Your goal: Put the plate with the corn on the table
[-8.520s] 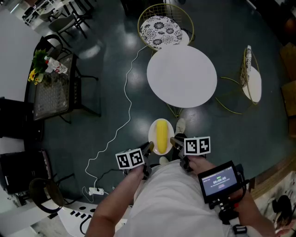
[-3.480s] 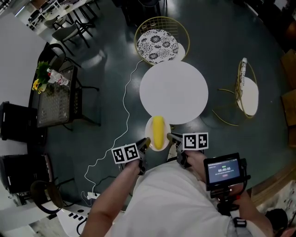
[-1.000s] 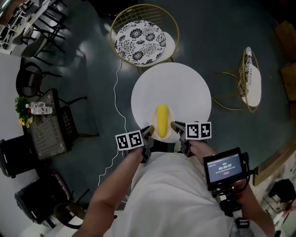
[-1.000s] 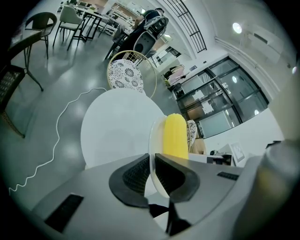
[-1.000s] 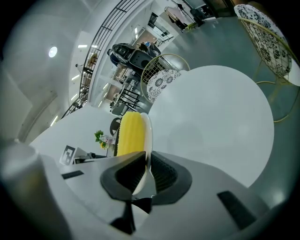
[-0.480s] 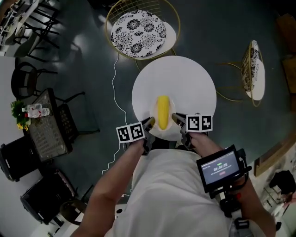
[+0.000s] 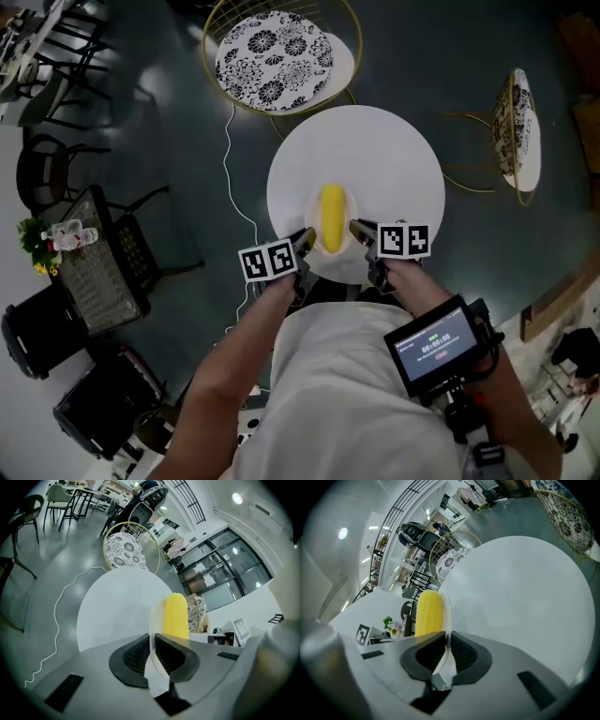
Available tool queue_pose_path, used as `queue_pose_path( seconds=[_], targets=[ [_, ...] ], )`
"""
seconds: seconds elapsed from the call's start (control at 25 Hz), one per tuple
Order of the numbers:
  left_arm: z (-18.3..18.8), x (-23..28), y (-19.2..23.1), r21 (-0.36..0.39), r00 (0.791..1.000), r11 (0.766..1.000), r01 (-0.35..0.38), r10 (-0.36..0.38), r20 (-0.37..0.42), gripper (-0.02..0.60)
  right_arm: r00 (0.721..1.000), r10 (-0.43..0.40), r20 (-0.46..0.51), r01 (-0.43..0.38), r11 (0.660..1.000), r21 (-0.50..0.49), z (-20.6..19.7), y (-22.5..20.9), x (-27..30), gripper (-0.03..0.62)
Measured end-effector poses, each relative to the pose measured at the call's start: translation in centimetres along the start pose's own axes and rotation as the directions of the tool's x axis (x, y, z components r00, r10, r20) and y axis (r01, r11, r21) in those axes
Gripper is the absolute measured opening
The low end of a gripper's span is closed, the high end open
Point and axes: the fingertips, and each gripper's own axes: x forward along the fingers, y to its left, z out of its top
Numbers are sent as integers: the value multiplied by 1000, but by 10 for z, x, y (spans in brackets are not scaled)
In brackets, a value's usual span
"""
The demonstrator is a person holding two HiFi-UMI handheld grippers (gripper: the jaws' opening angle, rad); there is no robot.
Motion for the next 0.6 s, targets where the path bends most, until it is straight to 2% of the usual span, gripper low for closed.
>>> queue_pose_path(
  seconds=[0.6],
  targets=[
    [27,26,49,24,999,999,-45,46,-27,42,999,-44,10,44,999,6,16,-15,55,44]
  ],
)
